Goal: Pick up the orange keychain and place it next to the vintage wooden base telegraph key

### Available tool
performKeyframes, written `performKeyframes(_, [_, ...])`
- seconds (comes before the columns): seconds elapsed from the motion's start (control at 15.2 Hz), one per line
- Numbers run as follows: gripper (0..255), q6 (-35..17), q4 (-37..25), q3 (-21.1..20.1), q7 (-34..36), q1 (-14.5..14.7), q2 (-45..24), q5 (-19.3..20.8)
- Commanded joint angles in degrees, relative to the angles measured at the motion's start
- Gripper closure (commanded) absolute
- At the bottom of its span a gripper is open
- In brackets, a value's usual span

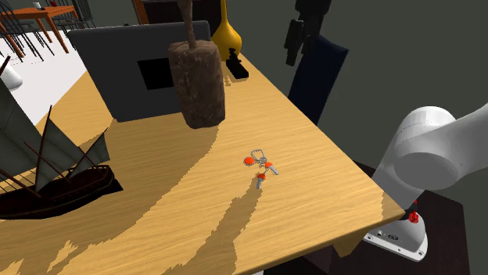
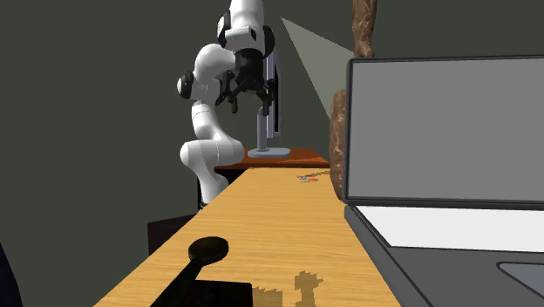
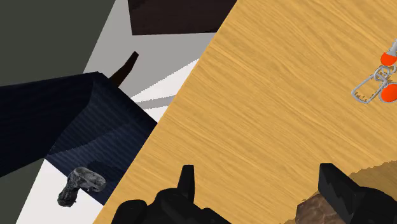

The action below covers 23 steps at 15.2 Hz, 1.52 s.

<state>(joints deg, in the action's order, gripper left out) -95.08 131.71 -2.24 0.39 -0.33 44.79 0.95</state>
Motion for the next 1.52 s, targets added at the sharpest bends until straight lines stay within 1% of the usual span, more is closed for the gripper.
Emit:
performKeyframes(0.0, [0, 0.0, 0.0, 0.0, 0.0, 0.0, 0.0, 0.0])
performKeyframes(0.4, [0, -3.8, 8.4, -6.4, 9.9, 1.3, 3.5, -5.2])
performKeyframes(0.73, [0, -7.6, 13.5, -12.4, 18.4, 2.9, 4.3, -10.4])
performKeyframes(1.06, [0, -12.4, 16.6, -19.2, 27.0, 4.7, 2.7, -15.9])
performKeyframes(1.32, [0, -17.0, 17.6, -25.0, 33.8, 5.7, -0.6, -20.1])
performKeyframes(1.45, [0, -18.3, 18.3, -25.8, 34.4, 5.8, -1.2, -20.7])
